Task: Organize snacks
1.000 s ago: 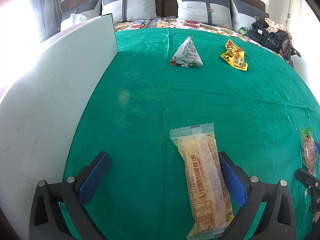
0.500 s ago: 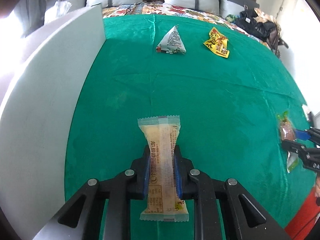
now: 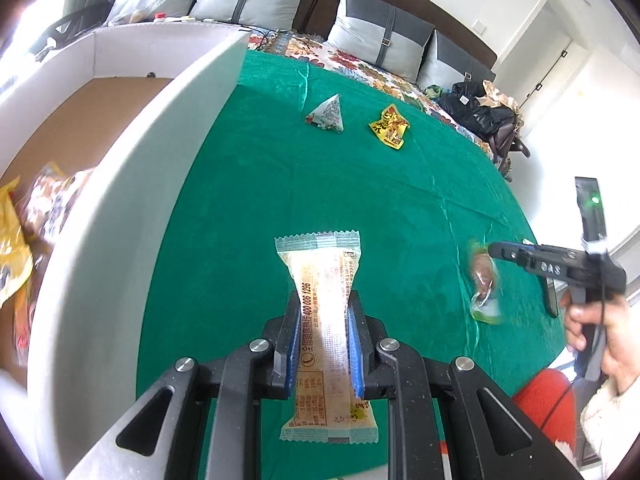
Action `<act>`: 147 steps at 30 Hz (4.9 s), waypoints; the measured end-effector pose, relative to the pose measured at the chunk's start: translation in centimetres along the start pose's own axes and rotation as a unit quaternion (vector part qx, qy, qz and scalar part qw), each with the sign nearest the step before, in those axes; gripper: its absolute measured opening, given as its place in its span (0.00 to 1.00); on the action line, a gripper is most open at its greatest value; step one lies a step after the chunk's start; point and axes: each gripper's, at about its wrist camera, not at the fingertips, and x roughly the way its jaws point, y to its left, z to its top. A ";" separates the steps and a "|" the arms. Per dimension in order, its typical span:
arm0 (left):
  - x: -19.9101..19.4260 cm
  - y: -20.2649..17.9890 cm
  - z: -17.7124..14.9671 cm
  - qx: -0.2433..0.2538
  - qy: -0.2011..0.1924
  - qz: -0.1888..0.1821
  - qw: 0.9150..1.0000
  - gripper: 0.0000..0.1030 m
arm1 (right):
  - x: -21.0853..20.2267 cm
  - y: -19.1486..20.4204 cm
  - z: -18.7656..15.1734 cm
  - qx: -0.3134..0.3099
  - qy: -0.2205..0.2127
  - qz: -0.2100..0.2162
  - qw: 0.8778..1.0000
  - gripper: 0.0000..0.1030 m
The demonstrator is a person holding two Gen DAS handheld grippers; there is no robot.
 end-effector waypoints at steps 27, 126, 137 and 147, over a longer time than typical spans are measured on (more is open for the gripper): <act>0.3 1.6 -2.3 -0.014 0.005 -0.064 0.998 0.19 | -1.5 -0.8 1.7 0.140 0.012 0.037 0.989 0.29; 23.6 -4.6 19.5 0.112 -0.033 0.152 0.981 0.46 | 1.4 -7.4 -6.5 0.097 -0.122 -0.078 0.985 0.82; 13.4 -5.2 10.5 0.112 0.012 0.117 0.987 0.46 | 1.4 -7.4 -6.5 0.097 -0.122 -0.078 0.985 0.82; 14.0 -3.7 6.7 0.134 -0.005 0.166 0.977 0.66 | 1.4 -7.4 -6.5 0.097 -0.122 -0.077 0.985 0.82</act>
